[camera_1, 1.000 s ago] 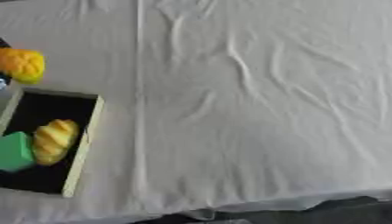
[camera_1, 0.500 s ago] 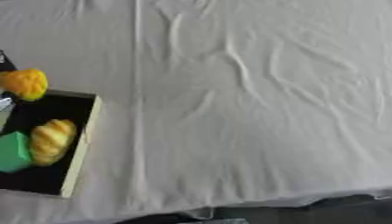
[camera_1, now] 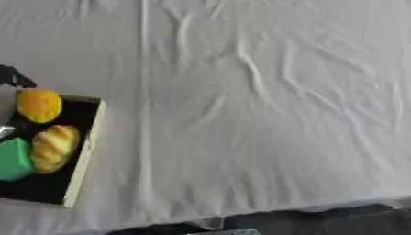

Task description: Pick up objects on the table and place them in the box.

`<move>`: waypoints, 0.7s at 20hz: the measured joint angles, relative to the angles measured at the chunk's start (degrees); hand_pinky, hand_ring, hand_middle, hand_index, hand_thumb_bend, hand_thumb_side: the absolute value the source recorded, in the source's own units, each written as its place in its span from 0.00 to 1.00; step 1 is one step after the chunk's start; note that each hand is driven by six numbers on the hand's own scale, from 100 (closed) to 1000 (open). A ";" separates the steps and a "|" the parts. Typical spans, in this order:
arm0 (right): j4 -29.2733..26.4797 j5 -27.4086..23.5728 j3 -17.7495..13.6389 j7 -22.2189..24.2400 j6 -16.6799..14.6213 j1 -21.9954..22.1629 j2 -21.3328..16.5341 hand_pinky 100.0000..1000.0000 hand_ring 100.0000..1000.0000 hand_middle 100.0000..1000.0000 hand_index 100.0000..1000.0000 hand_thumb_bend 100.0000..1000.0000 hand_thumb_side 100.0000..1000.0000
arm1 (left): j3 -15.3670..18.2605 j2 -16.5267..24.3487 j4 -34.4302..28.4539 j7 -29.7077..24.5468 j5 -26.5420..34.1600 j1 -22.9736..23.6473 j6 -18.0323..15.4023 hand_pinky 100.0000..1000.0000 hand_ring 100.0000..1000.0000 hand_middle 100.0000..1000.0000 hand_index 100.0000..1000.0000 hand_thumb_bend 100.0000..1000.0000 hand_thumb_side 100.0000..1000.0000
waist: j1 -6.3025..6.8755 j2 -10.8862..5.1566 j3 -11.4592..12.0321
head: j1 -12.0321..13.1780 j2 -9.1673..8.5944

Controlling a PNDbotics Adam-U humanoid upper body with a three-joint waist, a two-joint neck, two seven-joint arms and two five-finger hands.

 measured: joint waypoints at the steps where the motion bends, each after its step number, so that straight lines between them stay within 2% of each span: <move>1: 0.00 0.00 -0.02 -0.06 -0.06 0.02 0.00 0.96 0.87 0.68 0.85 0.00 0.41 | 0.07 0.00 0.03 -0.63 -0.33 0.22 0.05 0.92 0.86 0.81 0.91 0.45 0.09 | 0.00 0.00 0.01 | 0.11 0.00; 2: 0.00 0.00 -0.13 -0.10 -0.09 0.07 0.00 0.96 0.87 0.68 0.85 0.00 0.41 | 0.25 -0.01 0.01 -1.11 -0.62 0.55 0.10 0.93 0.87 0.82 0.92 0.48 0.18 | 0.01 0.00 0.04 | 0.26 -0.01; 3: 0.00 -0.01 -0.23 -0.14 -0.12 0.16 0.00 0.96 0.87 0.68 0.85 0.00 0.41 | 0.51 -0.02 -0.17 -1.39 -0.72 0.87 0.16 0.93 0.88 0.83 0.93 0.50 0.22 | 0.01 0.00 0.11 | 0.33 -0.01; 7: 0.00 -0.03 -0.32 -0.37 -0.32 0.18 0.00 0.96 0.87 0.68 0.85 0.00 0.41 | 2.40 -0.02 -2.06 -1.33 -0.60 2.49 0.42 0.93 0.88 0.83 0.93 0.51 0.26 | 0.13 0.00 0.30 | 0.71 -0.03; 11: 0.00 -0.06 -0.53 -0.66 -0.56 0.26 0.00 0.96 0.87 0.68 0.85 0.00 0.41 | 4.78 -0.02 -5.27 -0.23 -0.16 3.58 0.64 0.93 0.88 0.83 0.93 0.50 0.27 | 0.15 0.00 0.52 | 0.72 -0.08; 14: 0.00 -0.06 -0.68 -0.93 -0.67 0.47 0.00 0.96 0.87 0.68 0.85 0.00 0.41 | 7.03 -0.09 -7.87 0.96 0.21 3.97 0.88 0.92 0.86 0.82 0.93 0.38 0.17 | 0.16 0.00 0.65 | 0.70 -0.11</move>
